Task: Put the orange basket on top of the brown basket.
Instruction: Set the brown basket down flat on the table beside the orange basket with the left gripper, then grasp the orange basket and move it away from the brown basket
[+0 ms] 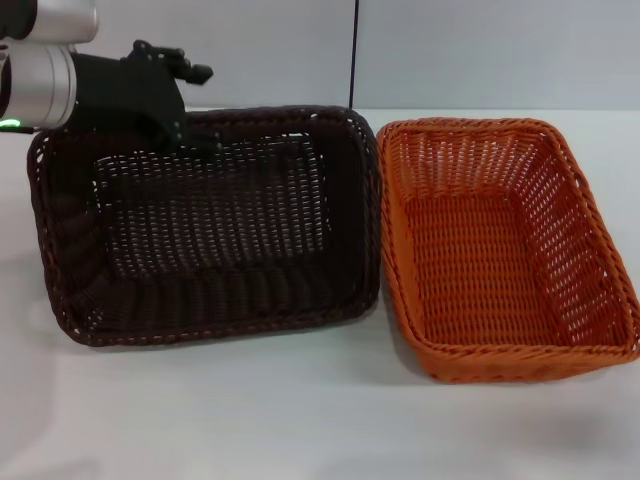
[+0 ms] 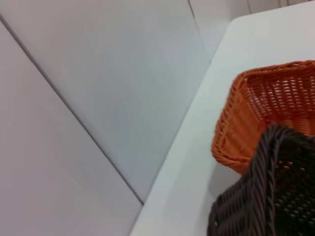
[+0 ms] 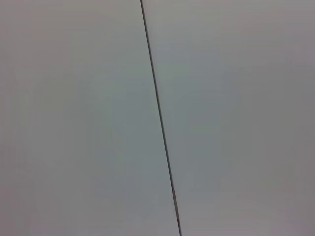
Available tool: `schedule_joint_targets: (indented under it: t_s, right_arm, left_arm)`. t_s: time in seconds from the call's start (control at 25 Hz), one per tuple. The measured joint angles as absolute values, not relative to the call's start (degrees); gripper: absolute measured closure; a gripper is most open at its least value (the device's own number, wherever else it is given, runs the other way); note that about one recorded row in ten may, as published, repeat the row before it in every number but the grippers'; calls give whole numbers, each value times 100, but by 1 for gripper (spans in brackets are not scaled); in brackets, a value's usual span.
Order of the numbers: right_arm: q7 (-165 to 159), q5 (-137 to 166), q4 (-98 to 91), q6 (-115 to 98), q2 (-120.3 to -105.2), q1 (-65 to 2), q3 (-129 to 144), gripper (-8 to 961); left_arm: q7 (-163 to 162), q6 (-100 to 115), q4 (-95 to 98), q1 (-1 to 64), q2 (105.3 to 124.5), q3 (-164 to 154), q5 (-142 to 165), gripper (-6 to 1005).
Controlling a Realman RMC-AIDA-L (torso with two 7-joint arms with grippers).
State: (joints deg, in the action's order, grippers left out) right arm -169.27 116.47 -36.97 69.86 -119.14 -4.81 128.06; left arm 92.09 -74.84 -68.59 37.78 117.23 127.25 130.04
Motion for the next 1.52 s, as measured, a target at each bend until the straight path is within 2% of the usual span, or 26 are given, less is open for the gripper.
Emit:
schedule_joint_targets:
  t_s: [0.4, 0.48, 0.52, 0.64, 0.72, 0.76, 0.8, 0.92, 1.04, 1.12, 1.44, 1.52]
  right_arm:
    - [-16928, 11649, -3686, 6989, -11909, -471, 12876, 246]
    - [-16927, 11640, -3680, 6989, -11911, -464, 12876, 246]
    - [-16927, 11636, -3683, 6989, -11914, -460, 12876, 246]
    - [-16928, 11630, -3726, 6989, -11916, -462, 12865, 246]
    - [-16927, 11628, -3799, 6989, -11909, -508, 12838, 246]
    - [-16927, 11629, -3840, 6990, -11900, -544, 12823, 246]
    - [-16927, 11628, -3880, 6990, -11886, -598, 12801, 247]
    - [-16927, 11647, -3920, 6964, -11849, -908, 12667, 247]
    - [-16927, 11649, -3898, 6929, -11837, -1070, 12656, 247]
    - [-16927, 11655, -3869, 6868, -11828, -1251, 12654, 247]
    - [-16927, 11666, -3902, 6699, -11767, -1414, 12682, 247]
    - [-16927, 11669, -3903, 6683, -11766, -1416, 12694, 247]
  left_arm:
    - [9307, -6642, -6512, 3912, 11758, 12345, 12998, 188]
    - [9307, -6642, -6512, 3912, 11758, 12345, 12998, 156]
    - [9272, -6443, -7084, 3455, 11818, 12341, 12433, 140]
    - [9299, -6143, -7360, 3165, 11837, 12291, 11991, 146]
    - [9743, -4642, -7821, 2220, 11852, 11773, 10170, 150]
    - [10011, -4013, -7939, 1956, 11845, 11536, 9448, 149]
    - [10011, -4013, -7939, 1956, 11845, 11536, 9448, 148]
    - [12262, -2379, -8309, 1090, 11896, 10804, 6613, 144]
    - [12762, -2280, -8313, 1016, 11906, 10726, 6118, 146]
    - [14866, -2305, -8072, 834, 11913, 10553, 4017, 147]
    - [15552, -2427, -7827, 830, 11914, 10627, 3445, 151]
    - [16695, -2486, -7431, 957, 11884, 10739, 2752, 152]
